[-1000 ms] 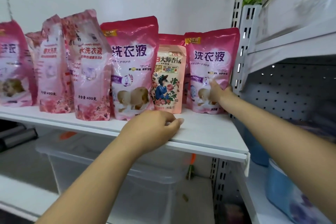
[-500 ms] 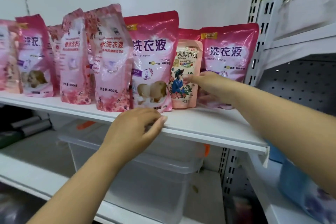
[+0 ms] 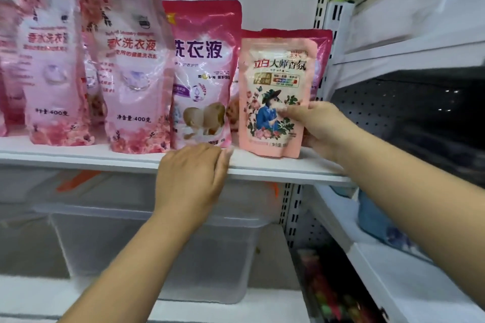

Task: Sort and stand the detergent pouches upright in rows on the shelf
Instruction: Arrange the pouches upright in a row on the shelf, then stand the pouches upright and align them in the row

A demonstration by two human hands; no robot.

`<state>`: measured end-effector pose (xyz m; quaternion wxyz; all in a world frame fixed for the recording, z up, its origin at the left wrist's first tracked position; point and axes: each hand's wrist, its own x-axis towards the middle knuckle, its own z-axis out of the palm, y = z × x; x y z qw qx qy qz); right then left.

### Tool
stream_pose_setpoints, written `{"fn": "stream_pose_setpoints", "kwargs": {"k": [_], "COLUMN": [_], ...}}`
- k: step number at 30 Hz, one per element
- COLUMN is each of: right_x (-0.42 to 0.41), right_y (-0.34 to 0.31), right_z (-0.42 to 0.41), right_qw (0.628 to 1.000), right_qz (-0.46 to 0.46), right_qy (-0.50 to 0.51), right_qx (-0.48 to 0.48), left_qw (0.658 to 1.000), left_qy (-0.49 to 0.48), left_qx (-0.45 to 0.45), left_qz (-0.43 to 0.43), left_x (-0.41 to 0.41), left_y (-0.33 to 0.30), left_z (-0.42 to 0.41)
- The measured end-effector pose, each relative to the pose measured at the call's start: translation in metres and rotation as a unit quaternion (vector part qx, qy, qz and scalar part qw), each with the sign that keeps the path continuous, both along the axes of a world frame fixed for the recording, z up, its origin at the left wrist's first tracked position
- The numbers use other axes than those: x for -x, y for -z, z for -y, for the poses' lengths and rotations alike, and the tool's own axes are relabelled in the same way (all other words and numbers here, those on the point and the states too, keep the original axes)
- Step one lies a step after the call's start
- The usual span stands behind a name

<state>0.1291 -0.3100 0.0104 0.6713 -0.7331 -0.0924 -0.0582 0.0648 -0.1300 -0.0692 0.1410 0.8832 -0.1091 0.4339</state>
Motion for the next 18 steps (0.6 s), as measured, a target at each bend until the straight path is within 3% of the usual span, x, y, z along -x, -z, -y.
{"fn": "stream_pose_setpoints", "kwargs": {"k": [2, 4, 8, 12, 18], "right_x": [0.028, 0.059, 0.116, 0.154, 0.191], "right_y": [0.001, -0.001, 0.000, 0.008, 0.017], "right_z": [0.009, 0.011, 0.007, -0.002, -0.052], "right_qw": [0.999, 0.998, 0.995, 0.994, 0.988], "right_qz": [0.012, 0.029, 0.052, 0.059, 0.014], "right_qy": [-0.014, -0.037, -0.060, -0.068, -0.128], "right_qx": [-0.029, -0.045, -0.055, -0.067, -0.089], "left_qw": [0.986, 0.930, 0.847, 0.764, 0.749], "left_qy": [0.078, 0.198, 0.345, 0.385, 0.349], "left_qx": [0.130, 0.261, 0.343, 0.453, 0.504], "left_qz": [-0.068, -0.163, -0.214, -0.250, -0.252], "left_x": [0.009, 0.020, 0.055, 0.096, 0.153], "left_y": [-0.015, -0.035, -0.048, -0.042, -0.039], "left_z": [0.008, 0.016, 0.026, 0.018, -0.032]}}
